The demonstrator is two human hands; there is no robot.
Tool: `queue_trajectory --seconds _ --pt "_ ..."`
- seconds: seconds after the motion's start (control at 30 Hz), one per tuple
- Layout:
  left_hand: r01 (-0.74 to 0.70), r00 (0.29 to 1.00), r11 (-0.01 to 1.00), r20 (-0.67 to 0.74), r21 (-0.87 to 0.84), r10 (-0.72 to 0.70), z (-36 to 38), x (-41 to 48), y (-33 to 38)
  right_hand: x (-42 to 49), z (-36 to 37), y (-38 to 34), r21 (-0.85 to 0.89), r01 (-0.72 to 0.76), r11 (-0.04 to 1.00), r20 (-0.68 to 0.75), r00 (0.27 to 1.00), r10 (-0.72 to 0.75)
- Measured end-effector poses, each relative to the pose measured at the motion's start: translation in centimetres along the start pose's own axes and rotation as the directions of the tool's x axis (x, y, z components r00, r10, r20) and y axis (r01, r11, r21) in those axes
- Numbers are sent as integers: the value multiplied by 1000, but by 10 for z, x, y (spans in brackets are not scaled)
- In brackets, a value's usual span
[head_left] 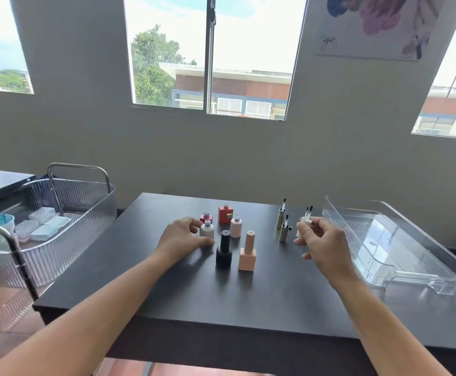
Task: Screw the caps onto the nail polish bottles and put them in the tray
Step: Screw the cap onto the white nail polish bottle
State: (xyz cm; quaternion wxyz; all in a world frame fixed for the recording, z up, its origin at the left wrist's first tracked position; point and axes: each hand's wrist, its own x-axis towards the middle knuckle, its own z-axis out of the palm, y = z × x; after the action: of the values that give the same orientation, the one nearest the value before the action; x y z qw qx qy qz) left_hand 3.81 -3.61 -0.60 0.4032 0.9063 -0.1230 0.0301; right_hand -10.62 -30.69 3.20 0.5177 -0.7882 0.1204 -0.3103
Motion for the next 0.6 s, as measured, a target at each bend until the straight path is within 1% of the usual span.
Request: queue_trajectory --seconds 0.13,0.27,0.37,0.47,0.6 --pt "-4 1000 1000 -24 22 4 4 1 2 -2 8 -4 2 -2 1000 33 999 2" --pt "3 999 999 -38 -42 -5 1 -1 1 -4 11 -14 13 5 1000 58 998 -6" --pt "0 998 981 -68 -192 -13 -8 -7 3 -7 10 -26 84 6 996 73 997 -12" --pt "-39 992 921 -125 -388 -11 -19 -18 11 -12 11 -43 159 4 987 89 996 -18" --pt "-133 988 855 -135 -501 74 -32 -38 25 -21 13 -64 214 24 977 132 990 -53"
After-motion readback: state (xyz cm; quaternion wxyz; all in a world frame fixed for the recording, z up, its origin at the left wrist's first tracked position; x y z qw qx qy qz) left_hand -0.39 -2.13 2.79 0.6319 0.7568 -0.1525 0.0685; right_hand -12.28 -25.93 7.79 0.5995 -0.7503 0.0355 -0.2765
